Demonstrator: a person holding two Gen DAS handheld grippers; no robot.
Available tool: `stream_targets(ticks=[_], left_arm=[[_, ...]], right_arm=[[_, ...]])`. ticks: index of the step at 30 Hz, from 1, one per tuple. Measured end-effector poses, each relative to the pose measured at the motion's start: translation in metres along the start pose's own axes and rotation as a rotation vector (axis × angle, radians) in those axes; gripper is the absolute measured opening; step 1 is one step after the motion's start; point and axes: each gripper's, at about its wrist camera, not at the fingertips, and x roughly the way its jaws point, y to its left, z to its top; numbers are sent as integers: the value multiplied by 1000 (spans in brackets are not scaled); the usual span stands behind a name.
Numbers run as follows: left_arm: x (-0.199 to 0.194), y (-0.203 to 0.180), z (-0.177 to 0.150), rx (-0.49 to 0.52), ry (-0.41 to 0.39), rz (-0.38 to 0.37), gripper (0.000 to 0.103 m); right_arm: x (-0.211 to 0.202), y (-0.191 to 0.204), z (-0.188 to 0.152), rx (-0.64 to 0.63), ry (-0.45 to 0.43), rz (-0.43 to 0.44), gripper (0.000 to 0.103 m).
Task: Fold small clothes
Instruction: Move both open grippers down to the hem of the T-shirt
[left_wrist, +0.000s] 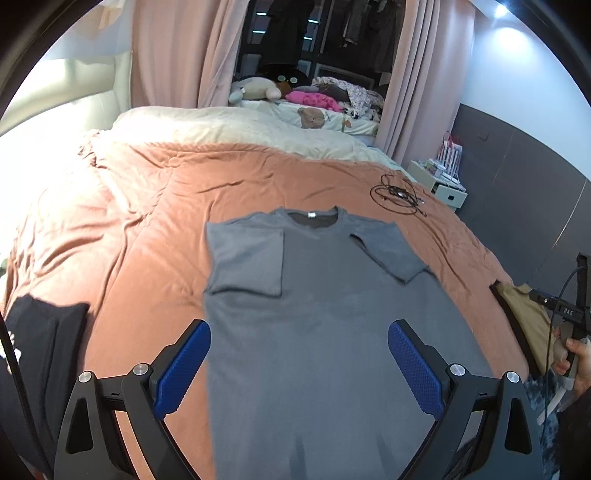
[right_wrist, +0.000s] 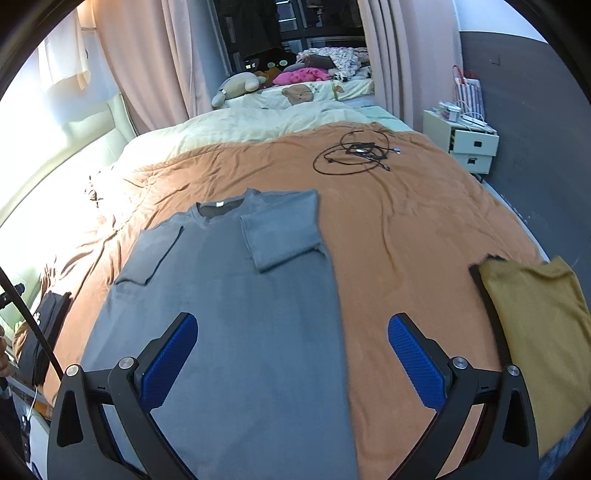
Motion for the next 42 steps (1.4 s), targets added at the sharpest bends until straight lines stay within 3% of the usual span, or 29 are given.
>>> stream_targets(ticks=[12,24,31,42], left_arm=[[-79,13,-86,-63,-8,14,88],[-136,25,-167,-136,-24,-12,83],[-126,44,-202,-190,9,-29,77],[-57,86,-243,-327,86,-79,76]], right_arm=[[-82,-3,-68,45,-20,37,103],[-142,-37,-149,163,-39,129,89],[-141,-71,-192,268,-27,183,84],[-78,-118,-224,400,12,275,78]])
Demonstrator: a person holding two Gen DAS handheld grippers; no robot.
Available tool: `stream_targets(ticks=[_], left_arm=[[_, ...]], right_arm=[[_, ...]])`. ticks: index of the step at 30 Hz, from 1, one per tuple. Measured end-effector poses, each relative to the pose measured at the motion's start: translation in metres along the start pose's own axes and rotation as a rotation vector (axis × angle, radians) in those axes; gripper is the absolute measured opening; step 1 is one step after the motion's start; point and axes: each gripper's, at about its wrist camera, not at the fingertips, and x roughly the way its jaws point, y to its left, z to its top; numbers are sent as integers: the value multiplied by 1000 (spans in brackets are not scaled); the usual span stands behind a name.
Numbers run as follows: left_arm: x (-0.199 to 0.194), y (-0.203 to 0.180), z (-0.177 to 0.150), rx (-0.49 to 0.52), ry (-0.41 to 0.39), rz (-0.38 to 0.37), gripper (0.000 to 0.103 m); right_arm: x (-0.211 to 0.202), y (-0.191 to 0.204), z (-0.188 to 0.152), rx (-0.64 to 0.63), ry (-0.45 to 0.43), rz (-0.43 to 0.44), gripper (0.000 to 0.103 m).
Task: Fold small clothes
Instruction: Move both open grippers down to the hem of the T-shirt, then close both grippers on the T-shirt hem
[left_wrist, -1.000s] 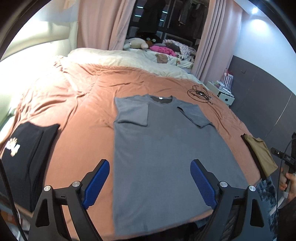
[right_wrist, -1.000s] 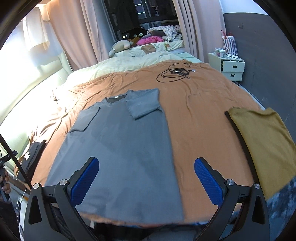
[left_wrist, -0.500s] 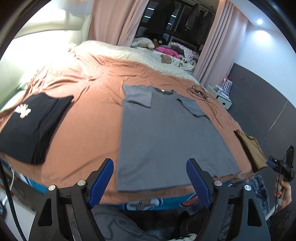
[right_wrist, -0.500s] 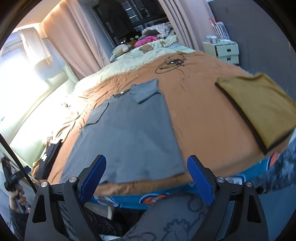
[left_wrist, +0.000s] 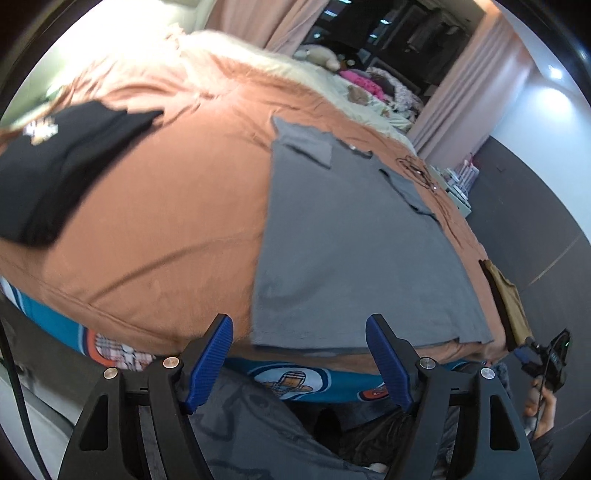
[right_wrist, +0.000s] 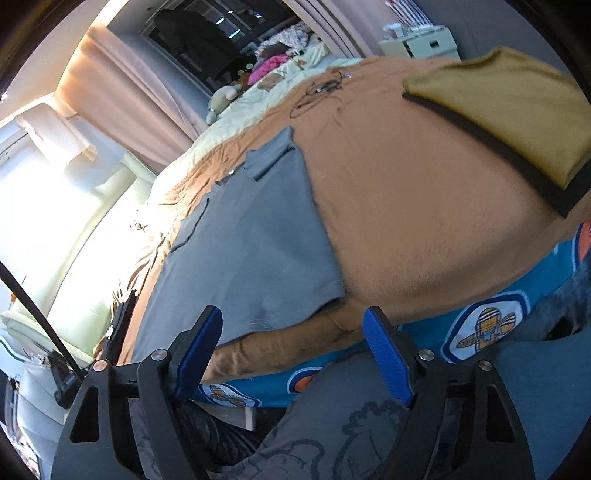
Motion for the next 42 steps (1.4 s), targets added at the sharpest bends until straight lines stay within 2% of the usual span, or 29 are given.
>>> stream_targets(ticks=[1,3,4,9,15,17,21,26,33,34,37,39,42], left_arm=[[7,4,-1,-14,11,-8,76],[19,11,-3,-39,30,-22,66],[25,15,-3,-54,41,-32,65],[46,28,-9,-125,99,-73,64],[58,36,-9,-176,128,-138,62],[61,37,-11,-195,138,-163,62],[58,41,-13,-225,130,-207,62],[51,44,-14,-270,106,-300,62],[58,44,-16,-343,113,-368,62],[58,43,-16,-342,116,-366,62],[58,41,-17,-308,128,-286,62],[57,42,-18,-292,130,-227,62],[63,45,-22,-311,143,-250,62]], right_arm=[[5,-3,2,9,5,5,78],[16,-11,5,30,13,24,77],[20,-12,5,33,14,38,77],[41,-29,12,96,33,65,70],[59,-41,11,154,74,93,69],[63,-43,11,167,88,107,66],[65,-46,14,196,91,151,65],[70,-50,16,218,92,198,64],[88,-46,5,250,99,211,64],[89,-46,4,252,98,208,64],[87,-48,4,255,98,185,61],[85,-48,6,247,104,159,53],[83,-47,8,250,104,153,48]])
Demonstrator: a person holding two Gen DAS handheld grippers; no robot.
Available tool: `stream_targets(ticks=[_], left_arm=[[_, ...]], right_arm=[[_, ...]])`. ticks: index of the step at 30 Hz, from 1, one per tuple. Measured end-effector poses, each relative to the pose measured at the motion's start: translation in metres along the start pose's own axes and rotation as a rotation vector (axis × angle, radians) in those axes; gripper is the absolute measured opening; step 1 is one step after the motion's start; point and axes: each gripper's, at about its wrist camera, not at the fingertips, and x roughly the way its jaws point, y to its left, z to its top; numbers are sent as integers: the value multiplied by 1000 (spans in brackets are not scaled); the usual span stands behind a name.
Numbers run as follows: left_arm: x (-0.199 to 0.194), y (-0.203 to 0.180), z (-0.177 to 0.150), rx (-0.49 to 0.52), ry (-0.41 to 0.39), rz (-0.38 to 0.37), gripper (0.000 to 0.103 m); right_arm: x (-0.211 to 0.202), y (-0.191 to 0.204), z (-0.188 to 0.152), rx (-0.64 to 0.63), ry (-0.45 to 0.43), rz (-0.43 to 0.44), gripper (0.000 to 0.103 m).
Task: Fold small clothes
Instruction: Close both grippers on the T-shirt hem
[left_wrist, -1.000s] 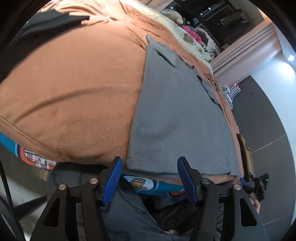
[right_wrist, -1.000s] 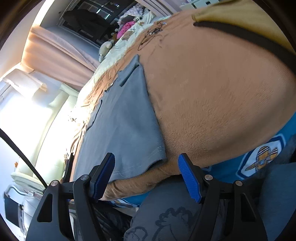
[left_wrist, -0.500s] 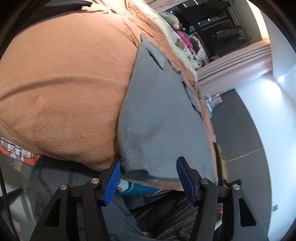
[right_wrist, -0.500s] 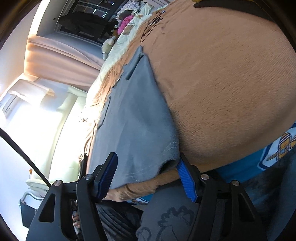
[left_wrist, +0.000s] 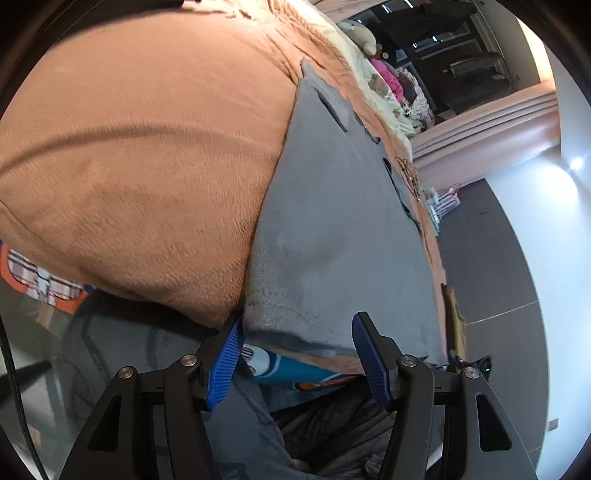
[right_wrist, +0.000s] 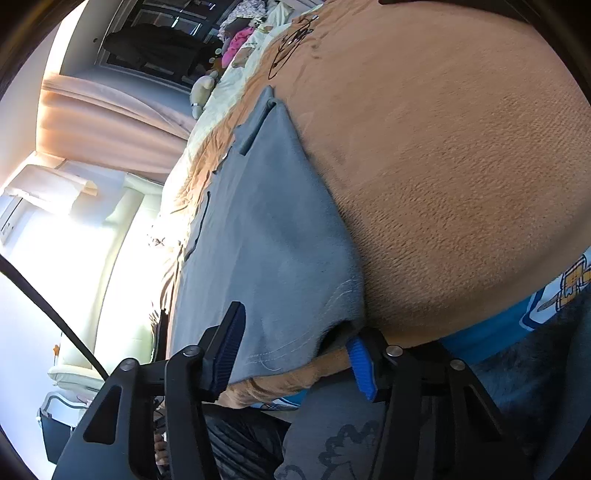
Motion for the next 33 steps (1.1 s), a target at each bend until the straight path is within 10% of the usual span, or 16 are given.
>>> stream_targets(ticks=[9,14,33], left_arm=[[11,4,-3,-50,5,-65,59],[1,-3,-3,-18,-22,-136,55],[-8,2,4,-43,-128,-14,49]], right_arm=[[-8,4,2,-7,-21,-11,6],[-17,2,0,0,-52,33,5],[6,1,0,31,-28,9,28]])
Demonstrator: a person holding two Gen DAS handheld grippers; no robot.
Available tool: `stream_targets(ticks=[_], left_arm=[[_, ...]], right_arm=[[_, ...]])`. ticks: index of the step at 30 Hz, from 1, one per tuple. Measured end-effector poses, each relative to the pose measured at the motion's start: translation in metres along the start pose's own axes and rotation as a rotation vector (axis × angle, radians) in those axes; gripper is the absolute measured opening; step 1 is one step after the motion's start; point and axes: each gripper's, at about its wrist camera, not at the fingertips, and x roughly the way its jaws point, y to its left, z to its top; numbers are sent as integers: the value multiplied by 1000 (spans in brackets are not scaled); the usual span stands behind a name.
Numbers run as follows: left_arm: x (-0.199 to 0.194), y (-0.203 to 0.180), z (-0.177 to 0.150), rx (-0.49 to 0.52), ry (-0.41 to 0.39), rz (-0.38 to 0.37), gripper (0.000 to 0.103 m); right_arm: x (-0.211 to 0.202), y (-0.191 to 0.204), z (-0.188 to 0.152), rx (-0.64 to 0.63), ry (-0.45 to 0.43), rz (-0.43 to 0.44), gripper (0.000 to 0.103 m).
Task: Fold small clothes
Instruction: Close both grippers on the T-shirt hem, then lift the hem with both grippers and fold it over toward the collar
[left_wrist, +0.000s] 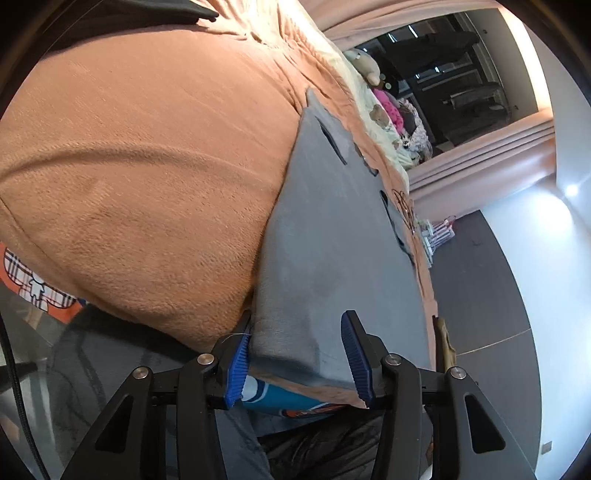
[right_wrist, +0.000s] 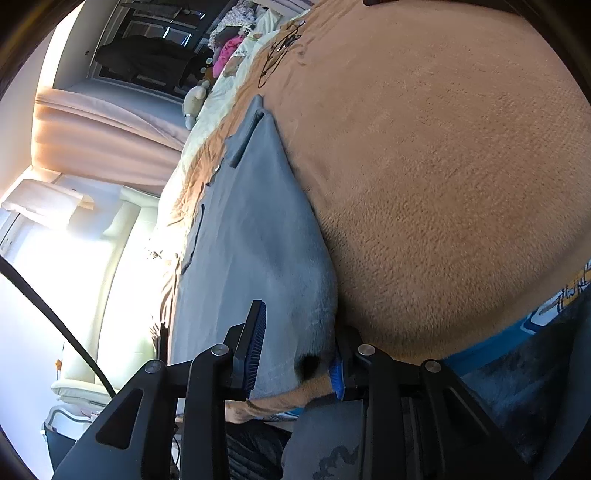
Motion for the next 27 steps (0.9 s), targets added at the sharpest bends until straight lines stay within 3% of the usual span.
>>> stream_targets(ticks=[7,10,13,15,19,27], left_arm=[[16,3,5,-53,24,-53,49],[18,4,7,-77,29,-69,49],[19,7,10,-110,29,-54,31],[20,9,11,-121,32,-33,8],[7,8,16,-114,-9,0,5],[-20,-12,24,-63,-61,-42,4]], right_arm=[[3,2,1,-18,2,-10,25],[4,7,4,-25,5,-28,7],[-1,12,6,-32,-9,-28,1],[-5,13,8,-42,-18,-33,0],[-19,18,11,-34,-50,-25,0],[-39,28,1,-51,-86,18,0]])
